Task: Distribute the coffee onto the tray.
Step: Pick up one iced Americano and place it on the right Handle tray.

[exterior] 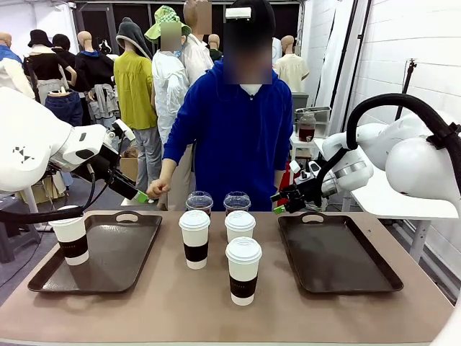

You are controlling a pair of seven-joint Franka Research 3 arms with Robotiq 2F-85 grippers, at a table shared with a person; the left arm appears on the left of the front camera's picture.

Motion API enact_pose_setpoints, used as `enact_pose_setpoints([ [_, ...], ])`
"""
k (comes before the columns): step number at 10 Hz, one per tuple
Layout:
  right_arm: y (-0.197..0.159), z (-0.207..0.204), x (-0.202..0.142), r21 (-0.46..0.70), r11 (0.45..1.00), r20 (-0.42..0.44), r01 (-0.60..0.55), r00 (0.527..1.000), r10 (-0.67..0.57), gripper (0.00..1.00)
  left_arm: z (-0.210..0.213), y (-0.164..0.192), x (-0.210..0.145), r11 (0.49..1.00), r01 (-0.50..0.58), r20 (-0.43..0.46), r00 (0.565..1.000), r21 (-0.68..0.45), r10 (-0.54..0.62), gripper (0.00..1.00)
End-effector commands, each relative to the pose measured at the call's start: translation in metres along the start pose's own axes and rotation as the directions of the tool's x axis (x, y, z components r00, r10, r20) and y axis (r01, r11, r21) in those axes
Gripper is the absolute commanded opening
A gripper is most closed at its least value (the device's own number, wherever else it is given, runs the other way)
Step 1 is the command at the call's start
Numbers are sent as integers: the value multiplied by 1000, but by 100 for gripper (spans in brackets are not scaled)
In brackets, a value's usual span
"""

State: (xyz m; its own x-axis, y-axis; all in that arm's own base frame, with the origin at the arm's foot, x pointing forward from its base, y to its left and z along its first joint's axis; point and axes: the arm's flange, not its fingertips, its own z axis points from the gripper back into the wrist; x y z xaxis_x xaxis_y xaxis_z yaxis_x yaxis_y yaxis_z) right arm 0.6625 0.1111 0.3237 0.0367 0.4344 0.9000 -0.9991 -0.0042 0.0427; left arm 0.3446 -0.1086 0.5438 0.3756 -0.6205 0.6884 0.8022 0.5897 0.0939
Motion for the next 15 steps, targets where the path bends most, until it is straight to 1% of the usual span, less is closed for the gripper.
enact_pose_setpoints([
  [1,1,-1,3,2,1000,0,-4,1000,4,100,1,2,-1,1000,-2,3,1000,-2,2,100],
  [4,0,0,1,0,1000,0,-1,1000,1,100,1,2,-1,1000,-2,3,1000,-2,2,100],
  [6,-5,-20,-6,51,999,40,1,999,-3,100,1,2,-1,1000,-2,3,1000,-2,2,100],
  [7,-3,-29,-9,56,998,49,-34,998,31,100,1,2,-1,1000,-2,3,1000,-2,2,100],
  [8,-3,-36,-12,59,997,60,-39,998,36,100,1,2,-1,1000,-2,3,1000,-2,2,100],
  [12,-6,-62,-15,64,997,118,-44,992,36,100,1,2,-1,1000,-2,3,1000,-2,2,100],
  [15,-10,-78,-18,79,996,139,-33,990,22,100,1,2,-1,1000,-2,3,1000,-2,2,100],
])
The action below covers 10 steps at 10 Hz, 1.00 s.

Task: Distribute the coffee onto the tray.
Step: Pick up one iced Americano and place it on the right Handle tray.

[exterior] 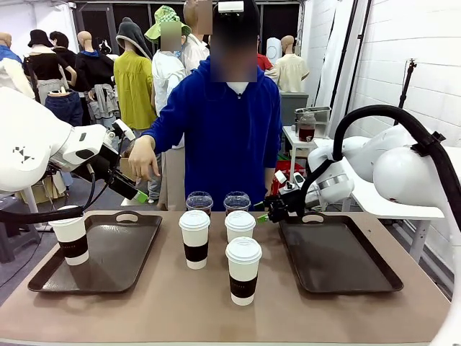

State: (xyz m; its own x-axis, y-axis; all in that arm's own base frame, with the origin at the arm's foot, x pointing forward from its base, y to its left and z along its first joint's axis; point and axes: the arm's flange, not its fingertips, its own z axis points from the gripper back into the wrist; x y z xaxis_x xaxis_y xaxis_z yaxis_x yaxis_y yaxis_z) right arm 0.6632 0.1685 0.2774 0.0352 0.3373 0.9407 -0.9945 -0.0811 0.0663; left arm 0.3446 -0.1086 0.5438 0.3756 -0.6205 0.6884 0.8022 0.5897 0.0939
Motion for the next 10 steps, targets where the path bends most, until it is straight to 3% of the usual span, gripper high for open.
enact_pose_setpoints([
  [1,-10,-10,-4,9,1000,41,-16,999,16,100,1,2,-1,1000,-2,3,1000,-2,2,100],
  [10,-13,-35,-9,66,998,73,5,997,-10,100,1,2,-1,1000,-2,3,1000,-2,2,100],
])
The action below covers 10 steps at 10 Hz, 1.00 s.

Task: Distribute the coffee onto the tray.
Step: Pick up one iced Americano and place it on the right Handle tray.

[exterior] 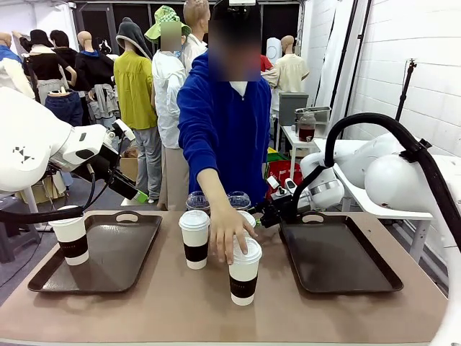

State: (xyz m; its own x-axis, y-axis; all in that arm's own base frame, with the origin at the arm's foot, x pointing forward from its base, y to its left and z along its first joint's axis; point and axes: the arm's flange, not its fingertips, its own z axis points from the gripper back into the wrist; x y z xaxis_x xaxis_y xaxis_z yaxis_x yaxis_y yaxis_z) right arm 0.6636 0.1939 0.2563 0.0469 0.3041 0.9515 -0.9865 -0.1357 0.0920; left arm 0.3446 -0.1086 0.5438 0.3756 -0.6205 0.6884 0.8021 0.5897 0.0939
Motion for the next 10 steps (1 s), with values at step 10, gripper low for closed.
enact_pose_setpoints([
  [10,-21,-33,9,43,999,49,-12,999,10,100,1,2,-1,1000,-2,3,1000,-2,2,100],
])
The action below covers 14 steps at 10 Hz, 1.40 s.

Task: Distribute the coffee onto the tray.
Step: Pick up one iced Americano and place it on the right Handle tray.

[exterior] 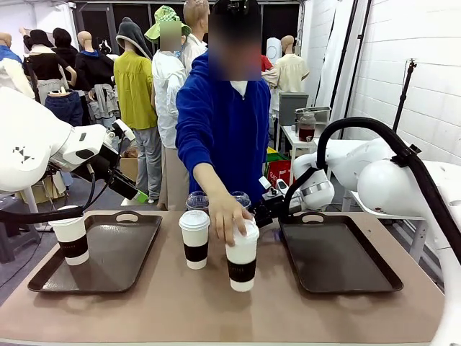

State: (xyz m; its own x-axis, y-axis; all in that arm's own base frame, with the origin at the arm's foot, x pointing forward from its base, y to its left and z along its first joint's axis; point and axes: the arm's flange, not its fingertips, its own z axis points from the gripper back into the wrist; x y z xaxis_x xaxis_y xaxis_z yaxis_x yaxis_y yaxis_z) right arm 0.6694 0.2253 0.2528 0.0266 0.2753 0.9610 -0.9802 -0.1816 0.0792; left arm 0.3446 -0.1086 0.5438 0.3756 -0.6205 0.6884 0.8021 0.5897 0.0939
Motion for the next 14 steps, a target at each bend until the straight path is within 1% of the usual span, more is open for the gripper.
enact_pose_setpoints([
  [1,-12,-6,3,8,1000,24,15,1000,-15,100,1,2,-1,1000,-2,3,1000,-2,2,100],
  [4,-17,-15,3,28,999,25,28,999,-29,100,1,2,-1,1000,-2,3,1000,-2,2,100],
  [6,-18,-14,3,28,999,40,45,998,-46,100,1,2,-1,1000,-2,3,1000,-2,2,100],
  [7,-16,-13,2,24,998,34,59,998,-60,85,1,2,-1,1000,-2,3,1000,-2,2,100],
  [8,-15,-13,2,12,999,54,40,998,-40,67,1,2,-1,1000,-2,3,1000,-2,2,100],
  [9,-16,-12,1,21,998,58,57,997,-58,67,1,2,-1,1000,-2,3,1000,-2,2,100],
  [12,-13,-9,0,27,998,68,55,996,-57,67,1,2,-1,1000,-2,3,1000,-2,2,100],
  [14,-4,7,17,14,999,82,41,996,-42,67,1,2,-1,1000,-2,3,1000,-2,2,100],
])
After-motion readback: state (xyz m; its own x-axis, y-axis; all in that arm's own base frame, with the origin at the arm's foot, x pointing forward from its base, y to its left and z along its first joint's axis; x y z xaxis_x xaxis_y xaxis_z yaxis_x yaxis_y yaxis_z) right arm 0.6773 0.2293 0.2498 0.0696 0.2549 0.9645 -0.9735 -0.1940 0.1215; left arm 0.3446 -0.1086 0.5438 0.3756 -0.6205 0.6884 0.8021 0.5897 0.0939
